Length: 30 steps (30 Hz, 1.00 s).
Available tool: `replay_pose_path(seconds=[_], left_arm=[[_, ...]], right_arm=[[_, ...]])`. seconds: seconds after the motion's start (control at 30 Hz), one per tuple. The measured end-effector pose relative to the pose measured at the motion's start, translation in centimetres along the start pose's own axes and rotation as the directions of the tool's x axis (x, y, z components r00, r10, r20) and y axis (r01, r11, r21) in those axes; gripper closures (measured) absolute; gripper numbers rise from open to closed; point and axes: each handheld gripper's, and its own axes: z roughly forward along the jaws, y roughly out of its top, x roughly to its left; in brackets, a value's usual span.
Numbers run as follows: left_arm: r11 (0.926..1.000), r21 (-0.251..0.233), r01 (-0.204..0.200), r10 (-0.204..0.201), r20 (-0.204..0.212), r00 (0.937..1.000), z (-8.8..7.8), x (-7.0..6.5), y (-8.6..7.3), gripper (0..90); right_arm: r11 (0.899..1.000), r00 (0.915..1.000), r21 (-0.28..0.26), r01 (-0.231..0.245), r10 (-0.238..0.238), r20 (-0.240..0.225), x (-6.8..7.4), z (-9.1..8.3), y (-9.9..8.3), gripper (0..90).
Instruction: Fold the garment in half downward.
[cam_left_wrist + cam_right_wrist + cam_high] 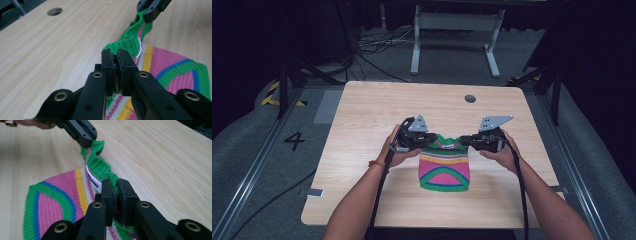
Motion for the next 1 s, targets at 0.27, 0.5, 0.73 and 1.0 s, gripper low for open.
replay_pose_path(seconds=[0.27,0.5,0.73,1.0], left_arm=[[0.9984,0.028,-0.048,0.048,0.014,0.9987,-0.9,-2.0,-1.0,84.8],[0.9942,0.054,-0.093,0.092,0.032,0.9953,-1.4,-3.8,-1.5,84.8],[0.9836,0.102,-0.149,0.144,0.052,0.9882,-1.3,-5.8,-2.5,84.6],[0.9716,0.153,-0.181,0.17,0.081,0.9822,-0.8,-8.0,-4.1,84.6]], right_arm=[[0.998,0.9977,0.026,0.049,-0.048,-0.049,2.1,-0.4,-0.8,84.2],[0.996,0.9918,0.043,0.08,-0.075,-0.103,4.0,-0.5,-1.8,84.2],[0.991,0.984,0.082,0.106,-0.093,-0.152,5.6,0.0,-3.2,84.0],[0.984,0.9766,0.129,0.126,-0.1,-0.19,7.0,0.5,-4.5,84.0]])
